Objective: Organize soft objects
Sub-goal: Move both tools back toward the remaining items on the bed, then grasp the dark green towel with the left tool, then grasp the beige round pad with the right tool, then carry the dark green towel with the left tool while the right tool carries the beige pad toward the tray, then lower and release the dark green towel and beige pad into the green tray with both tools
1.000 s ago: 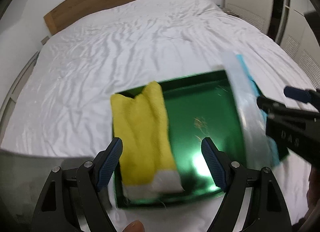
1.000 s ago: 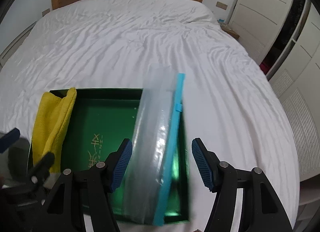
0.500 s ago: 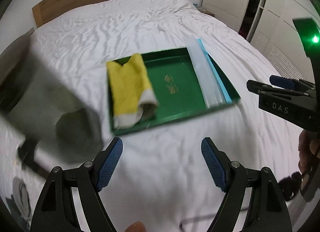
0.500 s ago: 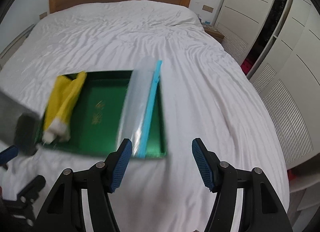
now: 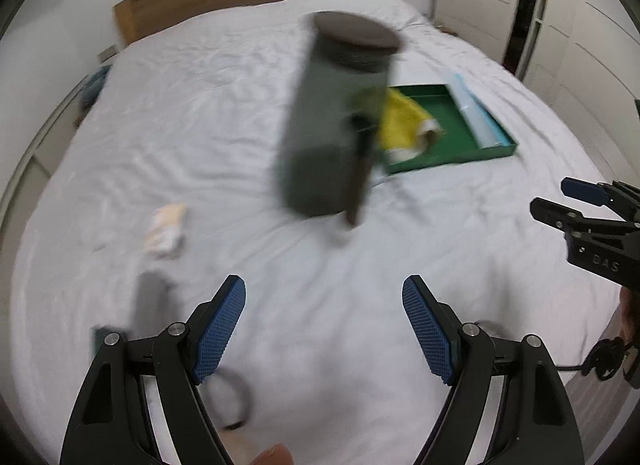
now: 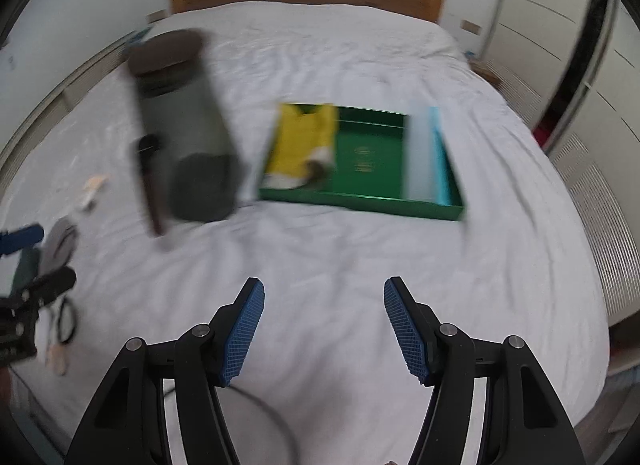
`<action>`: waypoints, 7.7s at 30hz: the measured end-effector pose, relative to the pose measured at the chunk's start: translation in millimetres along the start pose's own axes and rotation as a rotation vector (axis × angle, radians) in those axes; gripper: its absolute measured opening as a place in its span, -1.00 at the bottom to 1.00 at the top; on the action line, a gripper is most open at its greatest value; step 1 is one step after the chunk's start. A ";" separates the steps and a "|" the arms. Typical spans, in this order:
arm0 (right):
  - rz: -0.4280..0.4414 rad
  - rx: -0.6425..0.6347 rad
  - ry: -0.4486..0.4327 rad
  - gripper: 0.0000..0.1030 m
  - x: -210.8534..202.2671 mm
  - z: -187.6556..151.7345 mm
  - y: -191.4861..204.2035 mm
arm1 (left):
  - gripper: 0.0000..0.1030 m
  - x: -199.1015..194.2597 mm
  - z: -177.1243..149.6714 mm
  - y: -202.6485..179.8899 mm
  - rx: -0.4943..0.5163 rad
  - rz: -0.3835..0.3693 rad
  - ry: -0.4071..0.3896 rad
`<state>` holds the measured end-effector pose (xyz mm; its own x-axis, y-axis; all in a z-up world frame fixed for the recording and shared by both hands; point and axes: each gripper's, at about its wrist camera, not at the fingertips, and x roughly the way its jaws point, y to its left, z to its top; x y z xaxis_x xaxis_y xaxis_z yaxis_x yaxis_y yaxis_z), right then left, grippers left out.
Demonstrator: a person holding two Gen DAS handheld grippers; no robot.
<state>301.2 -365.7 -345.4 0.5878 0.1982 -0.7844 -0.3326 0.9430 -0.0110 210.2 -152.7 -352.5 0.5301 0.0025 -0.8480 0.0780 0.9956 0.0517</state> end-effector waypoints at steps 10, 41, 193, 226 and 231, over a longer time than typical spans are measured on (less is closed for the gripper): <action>0.199 -0.043 0.035 0.22 -22.6 -33.9 137.0 | 0.48 -18.4 -81.1 162.8 -0.096 0.148 0.124; 0.371 -0.139 0.168 0.22 41.2 -82.3 288.3 | 0.48 67.7 -137.1 232.3 -0.133 0.040 0.276; 0.245 0.153 0.195 -0.94 54.5 -81.9 -9.6 | -0.46 38.9 -50.4 -49.2 0.129 -0.280 0.350; -0.036 0.114 -0.069 -0.94 207.9 125.2 -186.3 | -0.43 230.3 201.7 -195.2 -0.142 -0.320 0.182; -0.040 0.129 -0.049 -0.93 246.4 148.3 -188.2 | -0.43 254.6 210.8 -193.3 -0.162 -0.281 0.202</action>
<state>618.0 -454.7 -444.6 0.6353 0.1699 -0.7533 -0.2126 0.9763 0.0409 508.1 -364.2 -467.1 0.3283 -0.2705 -0.9050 0.0532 0.9619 -0.2682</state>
